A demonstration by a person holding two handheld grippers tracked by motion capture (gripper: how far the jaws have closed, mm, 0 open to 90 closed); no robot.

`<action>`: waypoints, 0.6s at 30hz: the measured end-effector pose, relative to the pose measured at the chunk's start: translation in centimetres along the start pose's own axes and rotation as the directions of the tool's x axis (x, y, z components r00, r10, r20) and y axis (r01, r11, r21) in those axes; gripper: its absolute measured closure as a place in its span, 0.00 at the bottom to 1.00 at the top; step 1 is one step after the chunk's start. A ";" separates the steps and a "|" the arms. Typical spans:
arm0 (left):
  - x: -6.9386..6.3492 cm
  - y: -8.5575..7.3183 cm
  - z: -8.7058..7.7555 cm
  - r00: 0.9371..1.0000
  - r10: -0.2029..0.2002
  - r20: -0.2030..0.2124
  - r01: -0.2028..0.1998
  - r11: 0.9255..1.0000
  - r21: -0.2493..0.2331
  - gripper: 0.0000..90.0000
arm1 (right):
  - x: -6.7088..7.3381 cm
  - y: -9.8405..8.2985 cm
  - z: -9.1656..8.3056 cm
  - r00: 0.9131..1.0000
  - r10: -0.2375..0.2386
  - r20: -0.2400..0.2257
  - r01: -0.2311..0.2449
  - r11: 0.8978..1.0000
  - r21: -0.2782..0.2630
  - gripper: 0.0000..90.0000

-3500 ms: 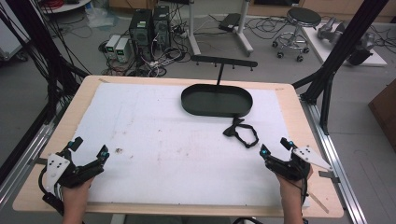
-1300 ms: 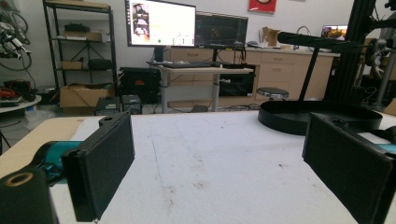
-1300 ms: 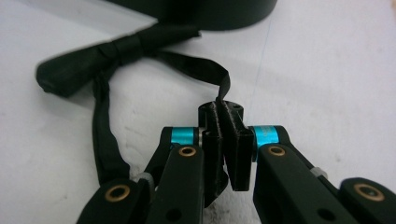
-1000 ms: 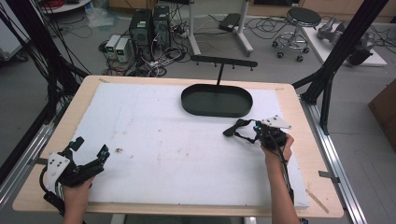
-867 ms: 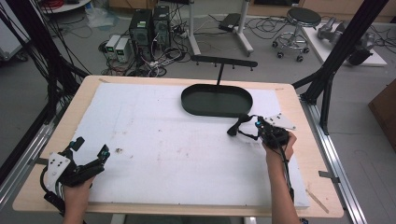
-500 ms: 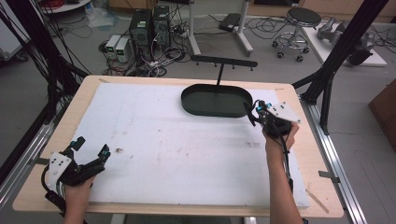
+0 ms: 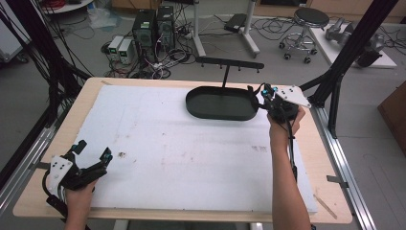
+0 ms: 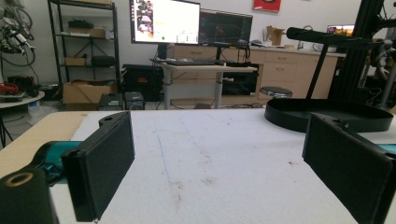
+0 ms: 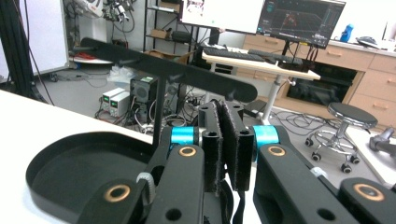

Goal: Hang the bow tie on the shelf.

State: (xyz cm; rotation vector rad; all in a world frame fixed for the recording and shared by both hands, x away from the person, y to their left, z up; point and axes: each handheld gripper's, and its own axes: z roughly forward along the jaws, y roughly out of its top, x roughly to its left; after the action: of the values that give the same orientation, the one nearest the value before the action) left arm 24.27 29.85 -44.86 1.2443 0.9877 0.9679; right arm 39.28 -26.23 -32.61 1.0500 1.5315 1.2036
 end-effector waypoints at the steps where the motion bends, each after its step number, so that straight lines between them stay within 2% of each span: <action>1: 0.0 0.0 0.0 1.000 -0.002 -0.001 0.002 1.000 0.001 0.11 | -0.1 0.2 0.3 1.000 0.002 -0.006 -0.002 1.000 -0.009 0.96; 11: 0.3 0.1 -0.5 1.000 -0.003 -0.014 0.003 1.000 -0.014 0.11 | -0.5 1.6 3.5 1.000 0.023 -0.006 -0.023 0.998 -0.059 0.96; 18: 0.5 0.1 -0.6 1.000 -0.010 -0.015 0.010 1.000 -0.016 0.11 | -1.4 2.3 5.7 0.998 0.055 0.013 -0.054 0.997 -0.054 0.96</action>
State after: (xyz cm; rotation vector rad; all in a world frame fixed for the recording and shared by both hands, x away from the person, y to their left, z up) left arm 23.86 30.52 -44.85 1.2197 0.9954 0.9765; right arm 45.34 -25.96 -30.87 1.0687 1.4605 1.2650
